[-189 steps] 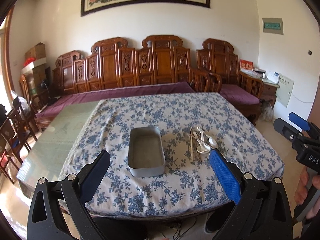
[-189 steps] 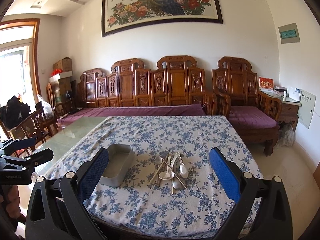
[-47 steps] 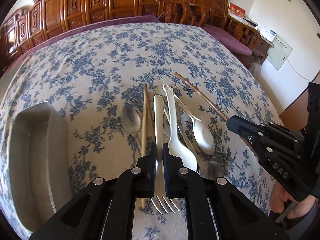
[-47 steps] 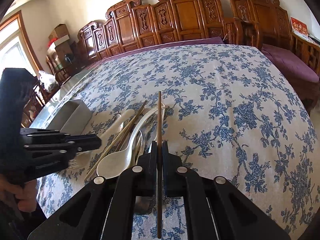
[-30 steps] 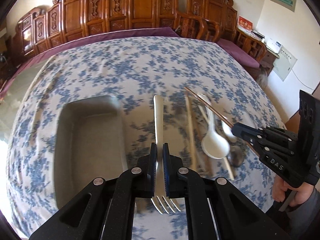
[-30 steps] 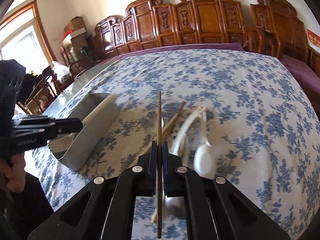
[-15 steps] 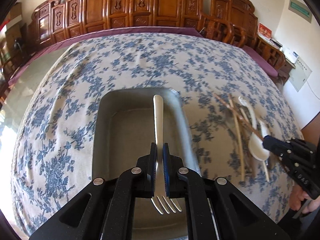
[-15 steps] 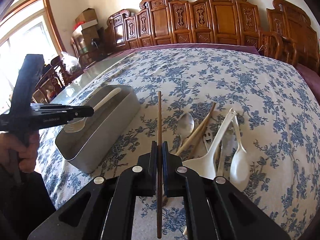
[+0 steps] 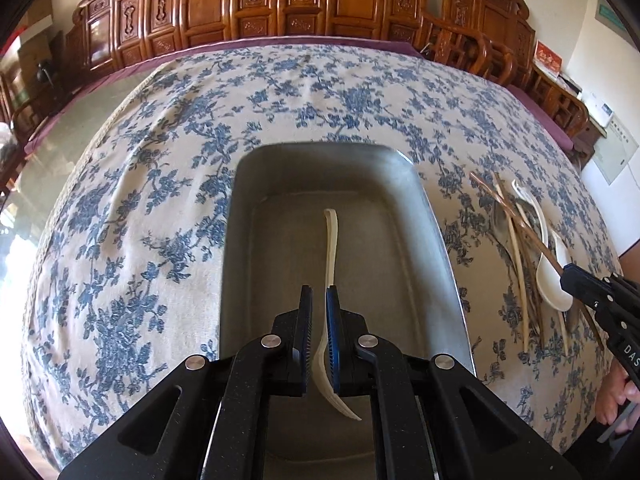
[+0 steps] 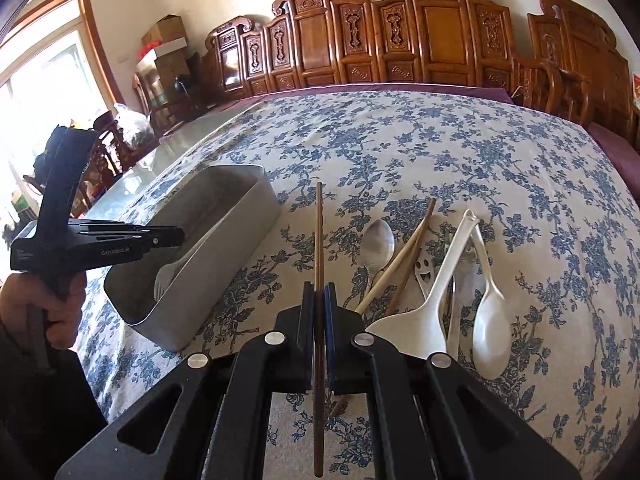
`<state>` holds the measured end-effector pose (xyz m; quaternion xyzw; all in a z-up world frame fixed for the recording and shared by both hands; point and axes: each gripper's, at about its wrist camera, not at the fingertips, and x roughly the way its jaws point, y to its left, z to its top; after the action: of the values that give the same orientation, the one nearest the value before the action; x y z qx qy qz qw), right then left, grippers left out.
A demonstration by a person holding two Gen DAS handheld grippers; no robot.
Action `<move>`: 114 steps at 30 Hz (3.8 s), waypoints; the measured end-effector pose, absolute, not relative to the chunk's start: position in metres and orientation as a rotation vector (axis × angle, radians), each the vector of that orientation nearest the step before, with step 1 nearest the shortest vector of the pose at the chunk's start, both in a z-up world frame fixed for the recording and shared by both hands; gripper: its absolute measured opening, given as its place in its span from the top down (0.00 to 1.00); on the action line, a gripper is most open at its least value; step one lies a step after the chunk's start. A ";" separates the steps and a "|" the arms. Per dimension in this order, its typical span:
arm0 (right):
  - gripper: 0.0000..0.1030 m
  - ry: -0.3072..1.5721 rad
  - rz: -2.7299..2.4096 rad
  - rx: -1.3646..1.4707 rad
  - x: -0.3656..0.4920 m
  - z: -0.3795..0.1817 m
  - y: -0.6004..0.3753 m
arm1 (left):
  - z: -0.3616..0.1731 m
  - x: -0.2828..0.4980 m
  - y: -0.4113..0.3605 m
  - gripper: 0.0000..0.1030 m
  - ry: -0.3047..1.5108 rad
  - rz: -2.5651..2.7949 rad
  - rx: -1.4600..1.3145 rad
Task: Organize utensils
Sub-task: 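Carry the fork into the grey tray and open the left gripper while the right holds the chopstick, then lower the chopstick into the grey tray and open the right gripper, then move the right gripper back to the pile and grasp a white plastic spoon, then grasp a wooden chopstick with the left gripper and lift it while the right holds the spoon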
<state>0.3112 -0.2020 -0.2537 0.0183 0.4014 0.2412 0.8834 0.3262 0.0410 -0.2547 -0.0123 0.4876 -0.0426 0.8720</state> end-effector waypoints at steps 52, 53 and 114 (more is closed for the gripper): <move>0.93 0.898 0.517 0.085 0.322 -0.236 -0.071 | -0.202 0.302 0.104 0.87 0.863 -0.083 -0.072; 0.93 0.888 0.507 0.081 0.321 -0.233 -0.079 | -0.202 0.302 0.100 0.86 0.862 -0.090 -0.068; 0.94 0.817 0.269 0.037 0.358 -0.260 -0.268 | -0.240 0.301 -0.090 0.54 0.921 -0.369 0.063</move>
<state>0.3580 -0.2678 -0.2601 0.0181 0.3962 0.1303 0.9087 0.3015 -0.0903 -0.2403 0.0300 0.4416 -0.1768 0.8791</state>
